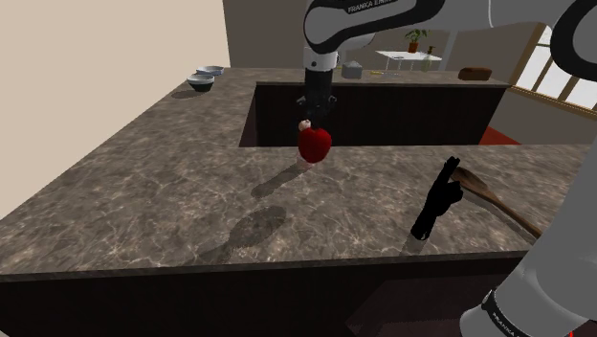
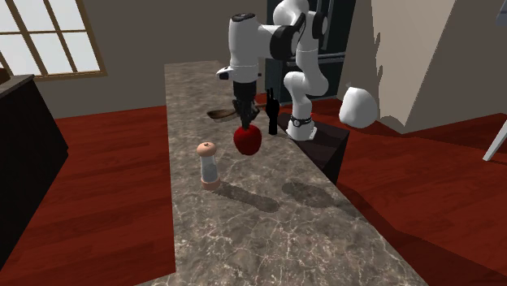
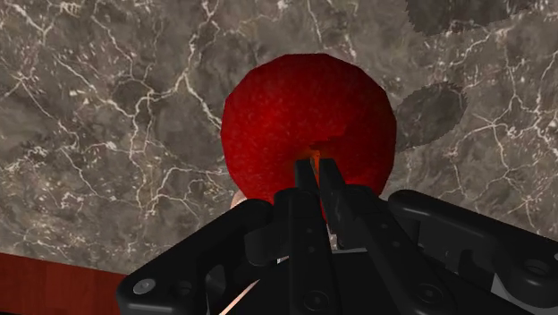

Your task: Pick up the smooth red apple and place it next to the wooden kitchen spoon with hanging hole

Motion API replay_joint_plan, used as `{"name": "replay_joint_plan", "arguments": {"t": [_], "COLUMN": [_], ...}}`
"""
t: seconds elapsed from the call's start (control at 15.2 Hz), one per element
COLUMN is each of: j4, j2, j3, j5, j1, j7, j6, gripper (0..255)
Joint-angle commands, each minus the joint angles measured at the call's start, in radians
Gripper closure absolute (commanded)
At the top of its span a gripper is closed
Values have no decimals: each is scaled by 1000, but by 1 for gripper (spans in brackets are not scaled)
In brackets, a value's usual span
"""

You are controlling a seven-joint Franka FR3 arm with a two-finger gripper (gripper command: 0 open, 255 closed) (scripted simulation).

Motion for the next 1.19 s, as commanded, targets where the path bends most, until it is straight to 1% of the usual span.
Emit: {"name": "replay_joint_plan", "arguments": {"t": [0.0, 0.73, 0.79, 1.12], "j4": [29, 195, 197, 24], "j2": [0, 13, 13, -122], "j3": [1, 2, 2, -40], "j5": [0, -1, -1, 17], "j1": [1, 3, 3, -56], "j7": [1, 2, 2, -99], "j6": [-30, -183, -184, -146], "gripper": [255, 255, 255, 255]}}
